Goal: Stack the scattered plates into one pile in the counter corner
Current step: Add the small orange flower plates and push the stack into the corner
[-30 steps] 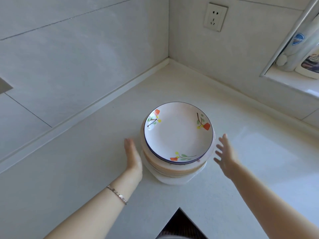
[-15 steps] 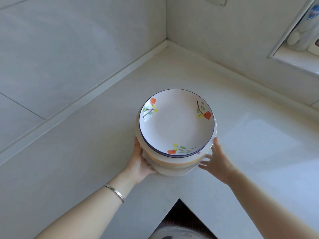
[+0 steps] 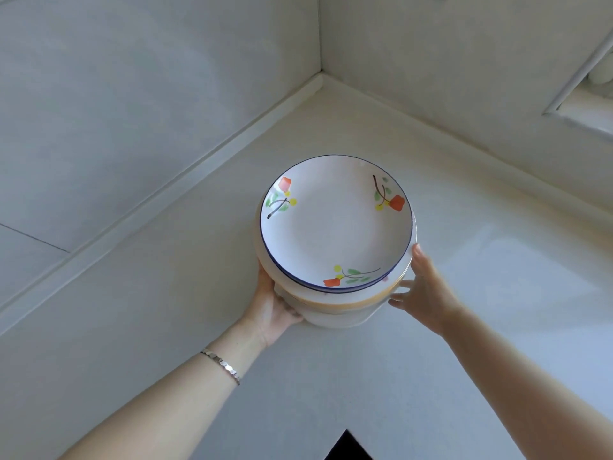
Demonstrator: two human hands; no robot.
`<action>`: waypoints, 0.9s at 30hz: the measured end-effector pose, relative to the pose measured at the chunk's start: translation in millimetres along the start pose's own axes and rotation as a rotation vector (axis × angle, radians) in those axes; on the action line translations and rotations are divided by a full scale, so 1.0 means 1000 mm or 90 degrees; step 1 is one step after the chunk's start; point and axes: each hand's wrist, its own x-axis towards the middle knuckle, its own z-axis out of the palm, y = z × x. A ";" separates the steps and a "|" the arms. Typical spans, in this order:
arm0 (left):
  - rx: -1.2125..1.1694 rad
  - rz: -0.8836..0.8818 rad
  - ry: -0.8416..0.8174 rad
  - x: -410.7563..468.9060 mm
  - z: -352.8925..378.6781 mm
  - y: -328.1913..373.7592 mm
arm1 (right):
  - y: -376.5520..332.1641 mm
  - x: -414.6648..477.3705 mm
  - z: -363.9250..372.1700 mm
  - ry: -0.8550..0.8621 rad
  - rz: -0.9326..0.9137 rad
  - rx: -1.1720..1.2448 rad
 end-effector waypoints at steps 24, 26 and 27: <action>-0.051 0.074 -0.059 0.171 0.105 0.210 | -0.190 0.243 0.005 0.052 0.033 0.055; -0.054 0.076 -0.043 0.174 0.116 0.221 | -0.199 0.256 0.003 0.057 0.032 0.073; -0.050 0.080 -0.042 0.175 0.121 0.225 | -0.205 0.262 0.002 0.062 0.035 0.077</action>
